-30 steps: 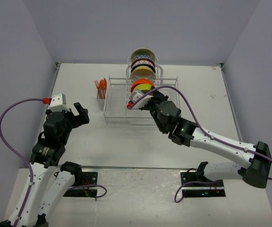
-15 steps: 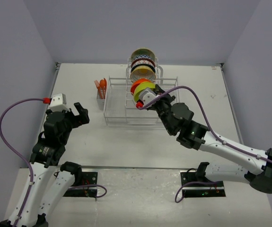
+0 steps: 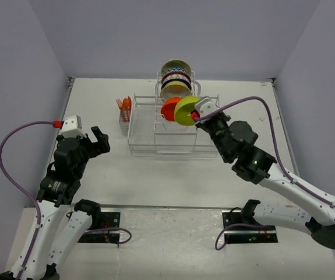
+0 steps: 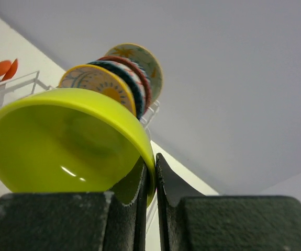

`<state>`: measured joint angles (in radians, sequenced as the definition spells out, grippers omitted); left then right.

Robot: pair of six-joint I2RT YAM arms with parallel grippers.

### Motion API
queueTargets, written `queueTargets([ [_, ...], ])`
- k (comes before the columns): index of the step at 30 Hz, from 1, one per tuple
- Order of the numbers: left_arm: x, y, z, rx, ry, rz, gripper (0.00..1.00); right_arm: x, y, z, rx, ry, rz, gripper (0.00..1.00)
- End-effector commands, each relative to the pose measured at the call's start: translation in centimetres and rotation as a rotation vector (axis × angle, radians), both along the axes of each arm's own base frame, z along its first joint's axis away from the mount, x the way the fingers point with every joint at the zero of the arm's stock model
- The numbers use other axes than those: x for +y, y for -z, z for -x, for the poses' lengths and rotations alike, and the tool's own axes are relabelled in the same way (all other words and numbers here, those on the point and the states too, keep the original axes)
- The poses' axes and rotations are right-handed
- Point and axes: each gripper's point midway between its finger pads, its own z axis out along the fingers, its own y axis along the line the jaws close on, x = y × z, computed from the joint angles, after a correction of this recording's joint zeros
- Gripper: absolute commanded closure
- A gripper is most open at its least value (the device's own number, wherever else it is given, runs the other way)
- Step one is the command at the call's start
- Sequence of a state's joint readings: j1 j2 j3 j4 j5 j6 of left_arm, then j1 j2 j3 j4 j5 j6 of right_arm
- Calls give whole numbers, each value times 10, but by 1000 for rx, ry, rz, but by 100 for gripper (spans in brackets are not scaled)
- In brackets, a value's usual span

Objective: Unload the bowls from the dish rack

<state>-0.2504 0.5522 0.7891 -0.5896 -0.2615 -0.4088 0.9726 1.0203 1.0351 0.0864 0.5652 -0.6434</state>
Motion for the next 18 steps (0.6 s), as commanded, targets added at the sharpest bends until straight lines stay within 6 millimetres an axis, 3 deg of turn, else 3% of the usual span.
queueTargets([
  [1,-2,-9,-4,-40,7,5,0,-42,-82,17,-55,1,-375,100],
  [4,-2,-9,-4,-43,7,5,0,-73,-98,17,-53,59,-495,100],
  [5,-2,-9,-4,-43,7,5,0,-91,-98,9,-48,123,-516,100],
  [6,-2,-9,-4,-43,8,6,0,-96,-91,1,8,167,-543,100],
  [8,-3,-9,-4,-41,10,6,0,-135,-75,-21,130,352,-601,100],
  [9,-3,-9,-4,-41,11,6,0,-139,-64,-35,195,386,-629,100],
  [10,-3,-10,-4,-42,13,7,0,-164,-37,-64,264,508,-631,100],
  [11,-4,-9,-4,-41,14,6,0,-174,-26,-73,328,556,-730,100],
  [12,-4,-9,-4,-41,16,6,0,-172,-13,-84,397,527,-781,100],
  [13,-4,-8,-4,-38,17,6,0,-200,6,-101,435,595,-842,100],
  [15,-4,-9,-4,-41,17,6,0,-207,26,-117,520,601,-1004,100],
  [16,-4,-8,-4,-41,19,7,0,-225,35,-124,527,647,-1051,100],
  [18,-5,-9,-3,-42,22,6,0,-229,60,-141,569,699,-1126,100],
])
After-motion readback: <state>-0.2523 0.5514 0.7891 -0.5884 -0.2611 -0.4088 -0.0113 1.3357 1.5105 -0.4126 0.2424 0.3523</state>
